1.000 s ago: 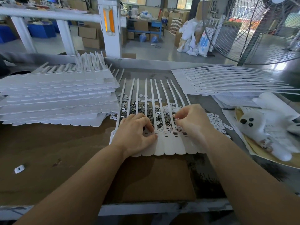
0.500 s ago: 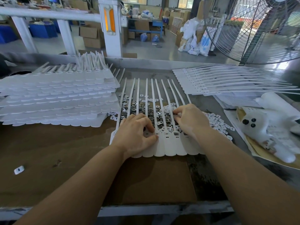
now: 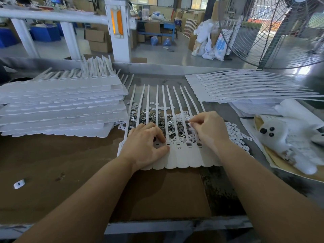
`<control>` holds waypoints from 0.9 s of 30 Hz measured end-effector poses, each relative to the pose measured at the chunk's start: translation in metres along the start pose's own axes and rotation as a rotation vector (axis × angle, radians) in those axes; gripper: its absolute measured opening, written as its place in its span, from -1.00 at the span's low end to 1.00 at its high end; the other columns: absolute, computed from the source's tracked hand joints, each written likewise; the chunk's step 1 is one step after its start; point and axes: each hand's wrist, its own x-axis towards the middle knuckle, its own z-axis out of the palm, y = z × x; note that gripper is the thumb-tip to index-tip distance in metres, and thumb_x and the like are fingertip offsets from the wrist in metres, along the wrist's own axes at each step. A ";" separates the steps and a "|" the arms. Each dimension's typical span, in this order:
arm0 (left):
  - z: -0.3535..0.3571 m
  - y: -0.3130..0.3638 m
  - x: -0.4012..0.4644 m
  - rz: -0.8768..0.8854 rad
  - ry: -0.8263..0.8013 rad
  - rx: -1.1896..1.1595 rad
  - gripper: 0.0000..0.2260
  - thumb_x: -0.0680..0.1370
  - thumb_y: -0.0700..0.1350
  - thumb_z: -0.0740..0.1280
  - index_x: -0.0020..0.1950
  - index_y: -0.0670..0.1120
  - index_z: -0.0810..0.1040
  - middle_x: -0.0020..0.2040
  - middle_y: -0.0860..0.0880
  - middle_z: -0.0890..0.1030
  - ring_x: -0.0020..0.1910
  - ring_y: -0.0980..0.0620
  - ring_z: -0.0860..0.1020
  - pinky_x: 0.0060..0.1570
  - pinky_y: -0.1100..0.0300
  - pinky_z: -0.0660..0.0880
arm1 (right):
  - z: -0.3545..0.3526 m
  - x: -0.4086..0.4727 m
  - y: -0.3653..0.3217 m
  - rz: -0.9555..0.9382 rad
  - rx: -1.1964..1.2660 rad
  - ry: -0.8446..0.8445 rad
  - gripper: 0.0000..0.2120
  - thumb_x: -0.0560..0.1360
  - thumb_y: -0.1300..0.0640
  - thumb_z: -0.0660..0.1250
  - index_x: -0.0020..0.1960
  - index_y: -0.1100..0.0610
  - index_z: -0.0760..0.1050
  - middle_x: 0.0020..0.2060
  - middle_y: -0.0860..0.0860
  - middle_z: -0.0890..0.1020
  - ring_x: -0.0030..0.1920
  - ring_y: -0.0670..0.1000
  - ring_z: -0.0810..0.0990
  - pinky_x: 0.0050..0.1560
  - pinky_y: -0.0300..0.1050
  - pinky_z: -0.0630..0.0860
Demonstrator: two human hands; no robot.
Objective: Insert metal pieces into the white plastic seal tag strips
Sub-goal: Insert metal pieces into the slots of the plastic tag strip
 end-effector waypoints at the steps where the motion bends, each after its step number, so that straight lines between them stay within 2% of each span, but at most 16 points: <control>1: 0.000 0.000 0.000 0.000 -0.001 -0.003 -0.88 0.45 0.09 0.36 -0.12 0.10 0.48 0.04 0.12 0.49 0.09 0.11 0.36 0.15 0.21 0.20 | -0.001 -0.001 0.000 -0.007 0.003 0.006 -0.86 0.50 0.23 0.33 -0.01 0.14 0.65 -0.13 0.03 0.69 -0.12 -0.01 0.63 0.06 -0.05 0.55; 5: 0.000 0.001 -0.001 -0.004 -0.002 -0.005 -0.88 0.45 0.09 0.35 -0.12 0.10 0.47 0.05 0.13 0.49 0.10 0.11 0.36 0.17 0.20 0.21 | -0.001 -0.004 0.002 0.008 0.055 -0.001 -0.81 0.49 0.25 0.34 0.09 0.17 0.61 0.01 0.06 0.66 0.01 0.00 0.61 0.15 -0.14 0.49; 13: -0.001 0.001 0.000 -0.008 -0.002 -0.017 -0.88 0.45 0.08 0.36 -0.13 0.10 0.47 0.05 0.13 0.49 0.10 0.11 0.36 0.19 0.18 0.21 | -0.004 -0.009 0.005 0.009 0.165 -0.083 -0.84 0.51 0.28 0.29 -0.04 0.10 0.63 -0.12 -0.05 0.62 -0.18 -0.19 0.55 -0.19 -0.45 0.41; 16: -0.001 0.002 0.000 -0.008 -0.004 -0.018 -0.88 0.45 0.08 0.37 -0.14 0.11 0.46 0.04 0.14 0.48 0.10 0.11 0.36 0.19 0.18 0.21 | -0.005 -0.010 0.004 0.010 0.159 -0.095 -0.86 0.51 0.26 0.31 0.01 0.11 0.61 -0.09 -0.04 0.61 -0.10 -0.11 0.57 -0.09 -0.36 0.42; 19: -0.001 0.002 -0.001 -0.006 -0.004 -0.014 -0.88 0.45 0.08 0.36 -0.14 0.11 0.46 0.02 0.15 0.46 0.09 0.12 0.35 0.16 0.19 0.21 | -0.006 -0.012 0.003 -0.005 0.135 -0.106 -0.90 0.51 0.24 0.32 -0.04 0.13 0.61 -0.10 -0.03 0.62 -0.09 -0.07 0.58 -0.03 -0.25 0.45; 23: -0.001 0.002 -0.001 -0.006 -0.002 -0.015 -0.89 0.45 0.07 0.36 -0.14 0.11 0.46 0.03 0.12 0.49 0.09 0.11 0.36 0.16 0.20 0.20 | -0.007 -0.015 0.002 -0.024 0.163 -0.106 -0.89 0.52 0.25 0.30 -0.09 0.08 0.57 -0.16 -0.08 0.59 -0.17 -0.19 0.53 -0.17 -0.42 0.39; 27: -0.002 0.003 -0.001 -0.011 0.004 -0.015 -0.89 0.45 0.06 0.37 -0.15 0.11 0.46 0.03 0.12 0.50 0.10 0.10 0.37 0.17 0.17 0.22 | -0.010 -0.019 0.001 -0.063 0.207 -0.138 -0.87 0.50 0.27 0.32 -0.05 0.12 0.63 -0.14 -0.08 0.61 -0.17 -0.24 0.55 -0.18 -0.49 0.41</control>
